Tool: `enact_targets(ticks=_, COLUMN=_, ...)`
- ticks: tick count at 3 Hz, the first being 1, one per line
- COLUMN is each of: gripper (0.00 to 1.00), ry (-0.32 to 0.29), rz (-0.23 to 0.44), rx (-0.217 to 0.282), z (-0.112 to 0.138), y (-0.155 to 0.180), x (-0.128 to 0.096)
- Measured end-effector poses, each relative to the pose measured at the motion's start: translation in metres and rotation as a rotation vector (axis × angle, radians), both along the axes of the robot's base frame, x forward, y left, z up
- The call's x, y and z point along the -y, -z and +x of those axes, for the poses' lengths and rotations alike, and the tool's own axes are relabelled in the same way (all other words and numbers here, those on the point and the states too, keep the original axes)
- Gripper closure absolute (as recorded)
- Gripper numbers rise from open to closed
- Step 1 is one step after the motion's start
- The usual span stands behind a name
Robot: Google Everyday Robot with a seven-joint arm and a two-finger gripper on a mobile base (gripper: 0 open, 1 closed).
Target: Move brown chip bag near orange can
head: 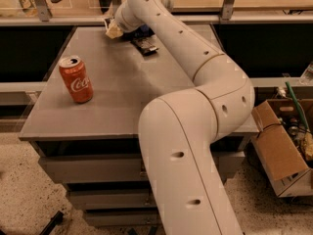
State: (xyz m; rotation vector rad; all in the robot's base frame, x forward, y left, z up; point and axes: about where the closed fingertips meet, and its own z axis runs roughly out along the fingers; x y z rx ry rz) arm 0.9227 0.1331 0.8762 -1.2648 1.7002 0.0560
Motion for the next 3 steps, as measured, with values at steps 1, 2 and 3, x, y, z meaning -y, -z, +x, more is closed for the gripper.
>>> enact_targets(ticks=1, gripper=0.41, ry=-0.015, rz=-0.032, rx=-0.004, z=-0.002, y=0.0029, x=-0.0009)
enact_targets(ticks=2, gripper=0.48, ry=-0.021, rz=-0.048, rx=-0.01, z=-0.003, y=0.005, x=0.0005)
enact_targets(ticks=3, gripper=0.72, ry=-0.024, rz=-0.058, rx=-0.013, z=-0.0033, y=0.0061, x=0.0015)
